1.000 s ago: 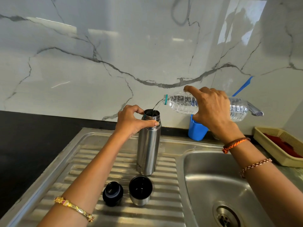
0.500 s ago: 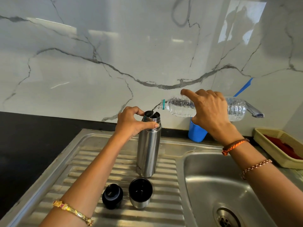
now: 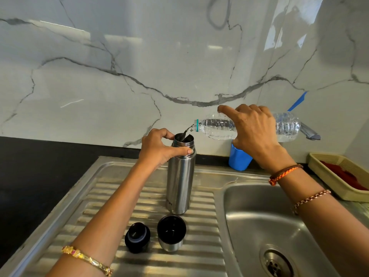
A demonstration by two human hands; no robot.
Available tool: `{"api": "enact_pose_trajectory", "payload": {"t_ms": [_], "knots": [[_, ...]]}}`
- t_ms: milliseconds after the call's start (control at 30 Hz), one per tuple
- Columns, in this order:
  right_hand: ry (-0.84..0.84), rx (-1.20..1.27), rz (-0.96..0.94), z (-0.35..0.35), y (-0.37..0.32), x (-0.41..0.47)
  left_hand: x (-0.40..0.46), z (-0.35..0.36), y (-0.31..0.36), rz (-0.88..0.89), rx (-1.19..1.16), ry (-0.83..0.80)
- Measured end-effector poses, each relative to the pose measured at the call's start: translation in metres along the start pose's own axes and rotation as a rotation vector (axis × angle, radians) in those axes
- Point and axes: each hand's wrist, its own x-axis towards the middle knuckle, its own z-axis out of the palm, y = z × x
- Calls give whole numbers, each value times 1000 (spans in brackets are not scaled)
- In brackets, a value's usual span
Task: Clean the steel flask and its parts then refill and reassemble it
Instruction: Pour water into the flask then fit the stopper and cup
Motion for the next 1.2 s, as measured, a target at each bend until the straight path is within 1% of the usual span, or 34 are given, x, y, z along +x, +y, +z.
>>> {"api": "enact_pose_trajectory", "payload": {"t_ms": [233,667,1200], "knots": [[12,-5,-3,-3,0,0,1,-1,-1,8,27,20],[12,-49,-4,-1,5,-2,-2,6,-7,7,2,46],[65,-45,-20,-2,3,2,-1,3,-3,11,0,57]]}}
